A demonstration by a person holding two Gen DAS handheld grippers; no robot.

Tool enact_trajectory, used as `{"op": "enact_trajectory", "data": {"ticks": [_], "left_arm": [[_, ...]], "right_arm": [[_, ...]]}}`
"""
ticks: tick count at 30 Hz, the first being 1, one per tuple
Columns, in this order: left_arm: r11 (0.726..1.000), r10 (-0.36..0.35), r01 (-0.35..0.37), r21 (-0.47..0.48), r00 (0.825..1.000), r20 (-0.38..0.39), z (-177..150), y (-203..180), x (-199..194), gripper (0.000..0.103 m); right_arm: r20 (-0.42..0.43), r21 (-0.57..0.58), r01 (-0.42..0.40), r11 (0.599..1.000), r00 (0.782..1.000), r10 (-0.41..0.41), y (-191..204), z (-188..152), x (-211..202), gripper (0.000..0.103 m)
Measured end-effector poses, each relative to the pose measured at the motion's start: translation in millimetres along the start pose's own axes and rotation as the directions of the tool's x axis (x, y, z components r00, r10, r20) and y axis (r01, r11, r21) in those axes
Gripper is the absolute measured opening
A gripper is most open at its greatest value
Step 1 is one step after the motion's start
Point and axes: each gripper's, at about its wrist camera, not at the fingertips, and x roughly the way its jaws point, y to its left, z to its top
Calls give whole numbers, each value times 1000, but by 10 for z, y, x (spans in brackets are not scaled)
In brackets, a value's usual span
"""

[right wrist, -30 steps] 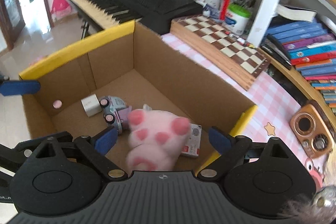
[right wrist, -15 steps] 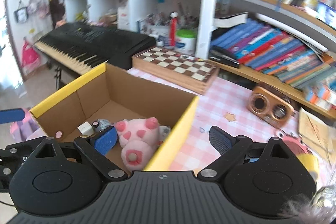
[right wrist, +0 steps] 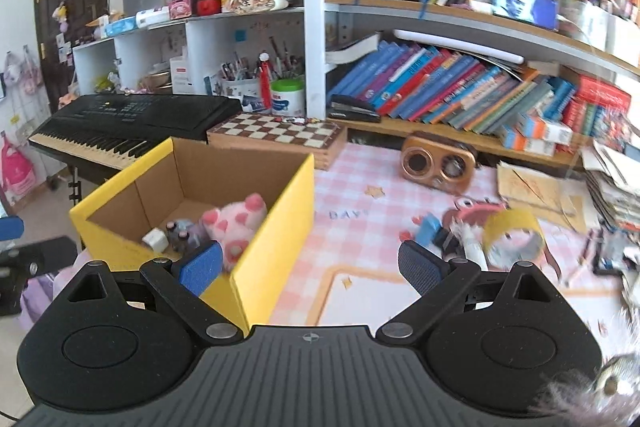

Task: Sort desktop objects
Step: 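Withdraw both tools from the yellow box back over the desk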

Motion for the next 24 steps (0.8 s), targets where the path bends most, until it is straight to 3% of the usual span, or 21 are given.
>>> {"op": "enact_trajectory", "data": {"ticks": [15,24], "left_arm": [[1000,-15,16,7,999,-36,-372,-60,-316,93],[998,-46,51,39,993,-108,-608,-138,-365,93]], "right_arm": [[-14,40,60,997,998,-59,255,-686,-584,95],[-52,44,80,996,996,-78,317,-897,-702,95]]}}
